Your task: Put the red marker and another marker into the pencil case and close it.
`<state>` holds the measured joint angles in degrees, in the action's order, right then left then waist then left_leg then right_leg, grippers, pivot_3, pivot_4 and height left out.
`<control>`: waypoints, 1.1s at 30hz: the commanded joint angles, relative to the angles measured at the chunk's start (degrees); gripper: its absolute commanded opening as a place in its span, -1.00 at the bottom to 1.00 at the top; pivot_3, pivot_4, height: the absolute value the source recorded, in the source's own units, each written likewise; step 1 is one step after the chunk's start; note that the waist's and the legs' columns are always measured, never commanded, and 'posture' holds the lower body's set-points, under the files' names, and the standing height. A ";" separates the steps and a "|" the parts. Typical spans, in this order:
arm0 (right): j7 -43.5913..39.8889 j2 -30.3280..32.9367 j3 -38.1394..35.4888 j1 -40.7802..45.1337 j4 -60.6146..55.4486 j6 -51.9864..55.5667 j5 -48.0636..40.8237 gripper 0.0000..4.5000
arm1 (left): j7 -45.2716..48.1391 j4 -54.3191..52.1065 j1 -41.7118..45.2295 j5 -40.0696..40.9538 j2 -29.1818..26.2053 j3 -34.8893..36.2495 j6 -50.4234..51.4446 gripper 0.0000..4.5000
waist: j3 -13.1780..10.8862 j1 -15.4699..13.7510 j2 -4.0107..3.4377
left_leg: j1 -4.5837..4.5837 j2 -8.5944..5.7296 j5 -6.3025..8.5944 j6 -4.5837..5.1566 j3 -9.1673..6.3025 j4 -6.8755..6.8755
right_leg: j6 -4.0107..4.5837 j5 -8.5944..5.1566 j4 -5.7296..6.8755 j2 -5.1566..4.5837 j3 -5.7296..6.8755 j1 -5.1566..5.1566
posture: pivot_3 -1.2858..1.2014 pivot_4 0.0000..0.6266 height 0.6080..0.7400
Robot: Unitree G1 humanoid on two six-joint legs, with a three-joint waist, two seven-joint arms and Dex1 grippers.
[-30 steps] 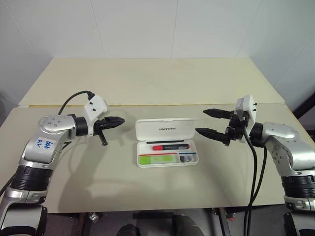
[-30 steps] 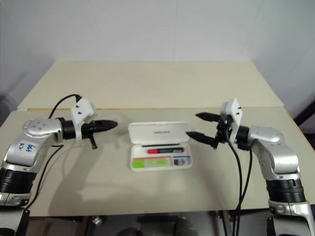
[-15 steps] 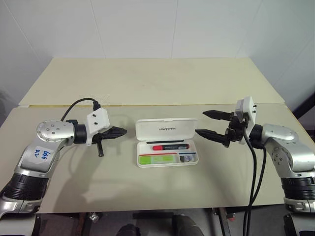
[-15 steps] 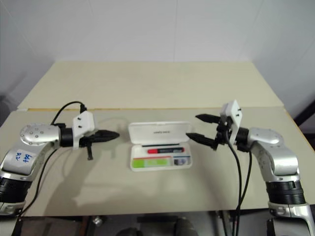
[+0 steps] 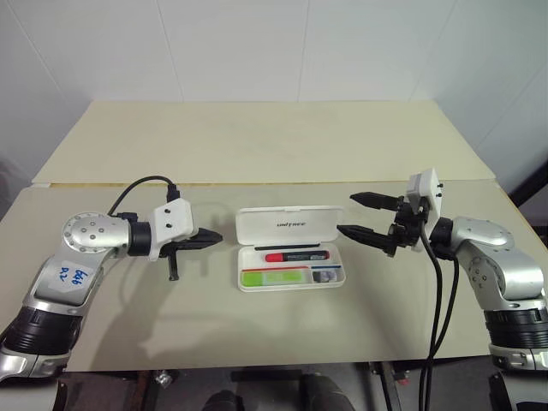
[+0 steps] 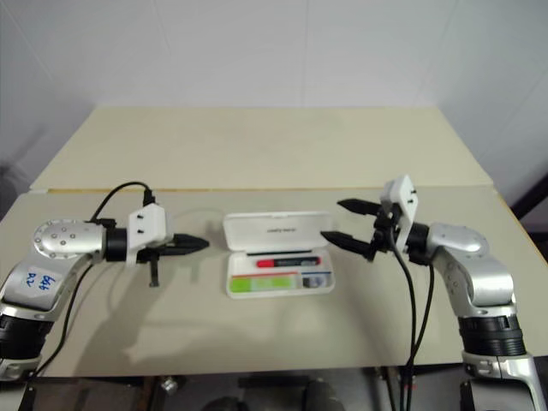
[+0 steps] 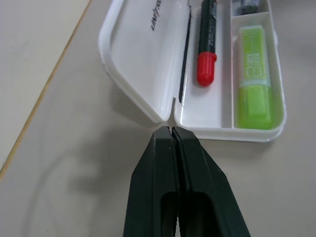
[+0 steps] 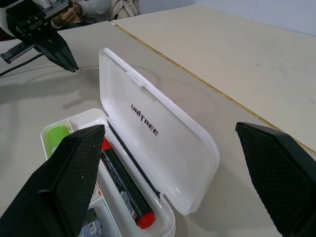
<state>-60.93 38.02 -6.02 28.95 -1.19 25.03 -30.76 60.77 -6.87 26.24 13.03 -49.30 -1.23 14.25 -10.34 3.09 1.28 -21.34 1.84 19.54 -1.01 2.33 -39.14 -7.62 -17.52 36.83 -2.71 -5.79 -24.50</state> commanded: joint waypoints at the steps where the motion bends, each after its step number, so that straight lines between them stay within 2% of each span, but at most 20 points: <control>1: 0.29 -0.31 -0.56 1.46 -1.30 -0.47 -0.59 1.00 | 0.61 -2.21 -0.15 0.00 -0.61 0.43 -0.92 -0.98 | 0.00 0.01 0.00 | 0.00 0.00 0.00 0.00 0.00 0.00 | 0.00 0.00 0.00 0.00 0.00 0.00 | 0.03 -0.52 1.00; 8: 0.82 -0.66 -0.75 0.55 -2.23 -0.37 -0.75 1.00 | -0.03 -1.09 1.15 1.14 0.80 1.52 -0.45 -0.98 | 0.00 -0.01 0.00 | 0.00 0.00 0.00 0.00 0.00 0.00 | 0.00 0.00 0.00 0.00 0.00 0.00 | 0.03 -0.52 1.00; 13: 0.87 -0.53 -0.99 0.38 -2.22 -0.39 -0.77 1.00 | -2.79 -0.73 4.08 7.86 3.95 7.28 3.95 -0.98 | 0.00 -0.04 0.01 | -0.01 0.04 0.00 0.00 -0.02 -0.01 | 0.00 0.00 0.03 -0.01 0.01 0.00 | 0.03 -0.52 1.00; 18: 0.94 -0.64 -1.01 0.82 -1.77 -0.63 -0.64 1.00 | -8.26 2.70 7.88 8.35 5.92 9.92 6.90 -0.98 | 0.00 -0.04 0.01 | 0.01 -0.01 -0.01 0.00 -0.04 -0.03 | -0.01 0.00 0.06 -0.01 0.02 0.01 | 0.03 -0.52 1.00; 23: 1.14 -1.21 -0.75 1.44 -1.36 -1.05 -0.47 1.00 | -11.62 7.78 11.12 4.70 6.83 7.10 9.05 -0.98 | 0.00 -0.02 0.01 | 0.02 -0.04 -0.03 -0.03 -0.03 -0.03 | -0.01 0.01 0.05 0.02 0.02 0.00 | 0.03 -0.52 1.00; 29: 1.80 -1.16 -1.49 -0.35 -3.38 -0.77 -0.93 1.00 | -10.18 12.56 11.99 1.47 9.16 1.43 7.37 -0.98 | 0.00 -0.16 0.01 | 0.01 -0.05 -0.04 -0.06 -0.03 -0.03 | -0.01 0.01 0.06 0.02 0.02 0.01 | 0.03 -0.52 1.00; 33: 2.36 -0.91 -1.94 -0.96 -4.08 -0.51 -1.22 1.00 | -9.35 14.19 13.17 1.40 11.11 0.35 6.24 -0.98 | -0.01 -0.35 0.02 | 0.00 -0.05 -0.06 -0.08 -0.02 -0.04 | -0.01 0.01 0.04 0.00 0.03 0.00 | 0.03 -0.52 1.00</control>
<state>-58.92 36.68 -6.00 27.94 -2.68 24.97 -30.79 51.03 7.71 37.53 14.60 -38.02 -1.50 22.00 -10.35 2.74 1.30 -21.35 1.78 19.49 -1.09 2.31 -39.19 -7.63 -17.51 36.88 -2.70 -5.76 -24.50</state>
